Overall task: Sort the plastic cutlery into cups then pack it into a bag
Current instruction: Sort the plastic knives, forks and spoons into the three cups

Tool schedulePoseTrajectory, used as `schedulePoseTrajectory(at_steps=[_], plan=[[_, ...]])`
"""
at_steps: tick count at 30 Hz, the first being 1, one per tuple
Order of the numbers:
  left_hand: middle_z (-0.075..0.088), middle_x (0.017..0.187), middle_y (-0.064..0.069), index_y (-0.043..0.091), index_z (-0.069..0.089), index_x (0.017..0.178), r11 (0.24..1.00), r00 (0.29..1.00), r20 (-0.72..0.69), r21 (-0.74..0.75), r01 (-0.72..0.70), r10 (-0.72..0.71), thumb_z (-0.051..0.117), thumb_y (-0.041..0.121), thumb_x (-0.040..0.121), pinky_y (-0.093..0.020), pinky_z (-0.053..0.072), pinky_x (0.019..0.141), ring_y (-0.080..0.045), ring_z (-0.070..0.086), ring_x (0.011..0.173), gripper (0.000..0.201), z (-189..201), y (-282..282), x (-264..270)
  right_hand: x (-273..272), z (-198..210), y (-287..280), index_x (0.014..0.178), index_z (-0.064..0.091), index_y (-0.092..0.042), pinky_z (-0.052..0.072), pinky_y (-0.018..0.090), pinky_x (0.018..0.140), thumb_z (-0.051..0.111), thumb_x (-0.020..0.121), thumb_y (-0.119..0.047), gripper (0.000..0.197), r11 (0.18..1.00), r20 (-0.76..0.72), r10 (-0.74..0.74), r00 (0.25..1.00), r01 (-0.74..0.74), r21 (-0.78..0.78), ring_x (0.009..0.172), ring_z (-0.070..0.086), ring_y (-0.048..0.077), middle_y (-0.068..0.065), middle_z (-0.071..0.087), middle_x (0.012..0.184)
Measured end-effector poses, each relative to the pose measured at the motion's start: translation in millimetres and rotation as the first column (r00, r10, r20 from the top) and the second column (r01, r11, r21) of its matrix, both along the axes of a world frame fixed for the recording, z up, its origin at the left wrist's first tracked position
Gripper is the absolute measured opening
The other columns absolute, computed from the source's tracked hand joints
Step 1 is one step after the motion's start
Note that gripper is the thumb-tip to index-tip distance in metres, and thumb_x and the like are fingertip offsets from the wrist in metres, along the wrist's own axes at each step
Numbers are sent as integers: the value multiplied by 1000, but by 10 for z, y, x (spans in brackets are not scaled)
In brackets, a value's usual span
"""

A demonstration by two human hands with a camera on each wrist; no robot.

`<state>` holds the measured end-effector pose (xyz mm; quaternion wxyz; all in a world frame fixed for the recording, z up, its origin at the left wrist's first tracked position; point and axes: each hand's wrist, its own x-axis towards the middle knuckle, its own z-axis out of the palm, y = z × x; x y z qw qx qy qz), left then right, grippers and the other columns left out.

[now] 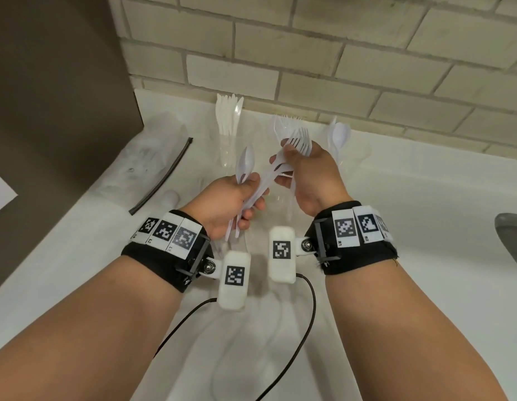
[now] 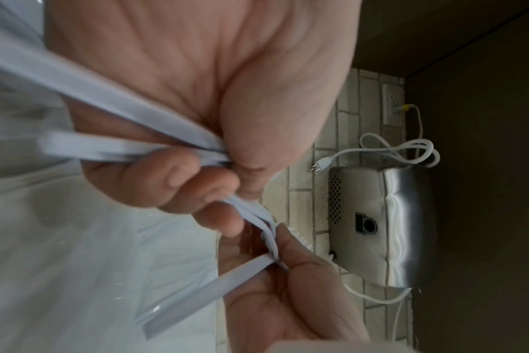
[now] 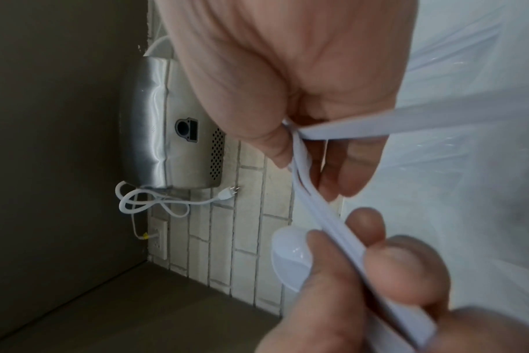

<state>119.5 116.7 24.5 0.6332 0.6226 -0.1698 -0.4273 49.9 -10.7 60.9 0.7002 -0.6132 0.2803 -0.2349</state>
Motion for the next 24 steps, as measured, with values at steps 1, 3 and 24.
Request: schedulePoseTrajectory(at_steps=[1,3,24], plan=[[57,65,-4,7,61,95,1000,1000,-8,-6,-3,3,46,36,99,-22,35,41,-11,41,45,33,1,-17,-1,-3,-7,-2,104,55,-12,56,35,69,47,99,-11,10,994,49,20,999,-25,107,78,64,25,10,64,82],[59,67,-6,7,60,93,1000,1000,14,10,-1,1,46,35,99,-23,40,42,-13,47,46,32,9,-53,-9,-5,4,-3,110,52,-10,59,40,73,46,98,-4,14,963,98,70,993,-93,254,77,67,28,13,61,84],[38,71,-1,4,53,111,986,984,168,146,-80,55,51,37,96,-20,28,37,-9,30,47,36,-131,-122,232,1026,-125,-1036,115,55,-13,49,34,79,50,95,-10,21,966,189,-106,976,146,-212,79,58,22,8,62,83]])
